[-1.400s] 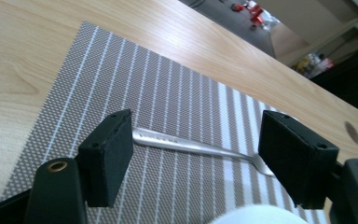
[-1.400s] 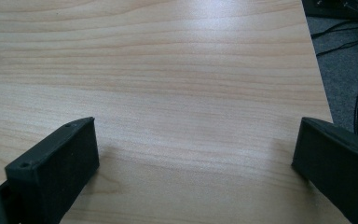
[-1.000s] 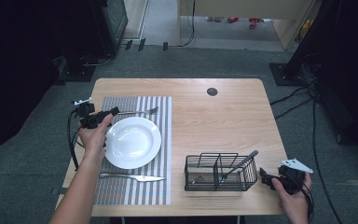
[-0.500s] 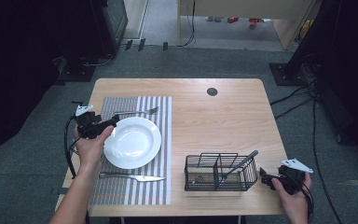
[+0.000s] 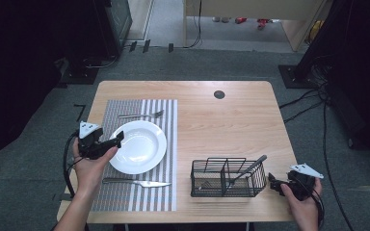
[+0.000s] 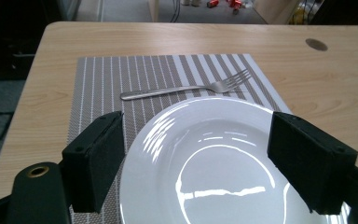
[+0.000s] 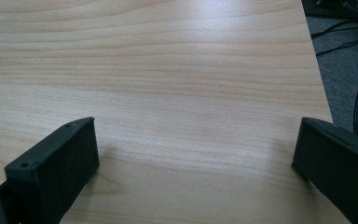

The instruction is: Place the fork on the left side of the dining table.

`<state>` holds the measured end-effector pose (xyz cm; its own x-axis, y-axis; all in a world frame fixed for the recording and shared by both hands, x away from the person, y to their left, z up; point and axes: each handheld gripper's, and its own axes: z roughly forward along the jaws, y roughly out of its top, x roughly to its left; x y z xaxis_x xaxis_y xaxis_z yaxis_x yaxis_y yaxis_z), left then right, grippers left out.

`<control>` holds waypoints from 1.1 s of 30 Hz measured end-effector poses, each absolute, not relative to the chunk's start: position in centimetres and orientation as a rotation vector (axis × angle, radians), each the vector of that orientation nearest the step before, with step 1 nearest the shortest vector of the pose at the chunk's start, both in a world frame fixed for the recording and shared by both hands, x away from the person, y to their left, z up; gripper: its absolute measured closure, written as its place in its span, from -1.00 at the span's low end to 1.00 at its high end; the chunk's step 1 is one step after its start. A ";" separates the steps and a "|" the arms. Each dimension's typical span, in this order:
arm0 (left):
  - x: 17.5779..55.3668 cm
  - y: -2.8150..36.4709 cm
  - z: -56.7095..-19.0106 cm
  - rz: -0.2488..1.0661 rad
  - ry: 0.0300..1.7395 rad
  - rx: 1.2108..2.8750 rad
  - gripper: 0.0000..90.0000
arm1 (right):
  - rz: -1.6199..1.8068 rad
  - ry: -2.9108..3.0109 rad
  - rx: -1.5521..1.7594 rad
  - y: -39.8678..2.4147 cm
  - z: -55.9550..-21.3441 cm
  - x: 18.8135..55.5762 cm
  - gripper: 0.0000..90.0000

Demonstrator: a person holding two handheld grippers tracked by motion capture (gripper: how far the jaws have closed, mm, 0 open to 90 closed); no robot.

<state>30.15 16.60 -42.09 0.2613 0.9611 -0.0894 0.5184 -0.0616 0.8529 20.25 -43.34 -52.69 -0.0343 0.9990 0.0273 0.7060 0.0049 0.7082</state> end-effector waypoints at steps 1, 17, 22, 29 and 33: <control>29.5 16.5 -42.3 0.685 1.358 1.718 -0.57 | 0.772 1.791 1.751 -43.3 -52.7 20.2 -1.00; 24.9 17.6 -44.5 0.714 1.335 1.737 -0.58 | 0.770 1.792 1.751 -43.3 -52.7 20.2 -1.00; 23.6 17.9 -44.8 0.759 1.315 1.751 -0.59 | 0.770 1.792 1.751 -43.3 -52.7 20.2 -1.00; 21.8 19.2 -46.0 0.736 1.333 1.743 -0.59 | 0.770 1.792 1.751 -43.3 -52.7 20.2 -1.00; 21.0 20.1 -46.8 0.720 1.350 1.733 -0.59 | 0.770 1.792 1.752 -43.3 -52.7 20.2 -1.00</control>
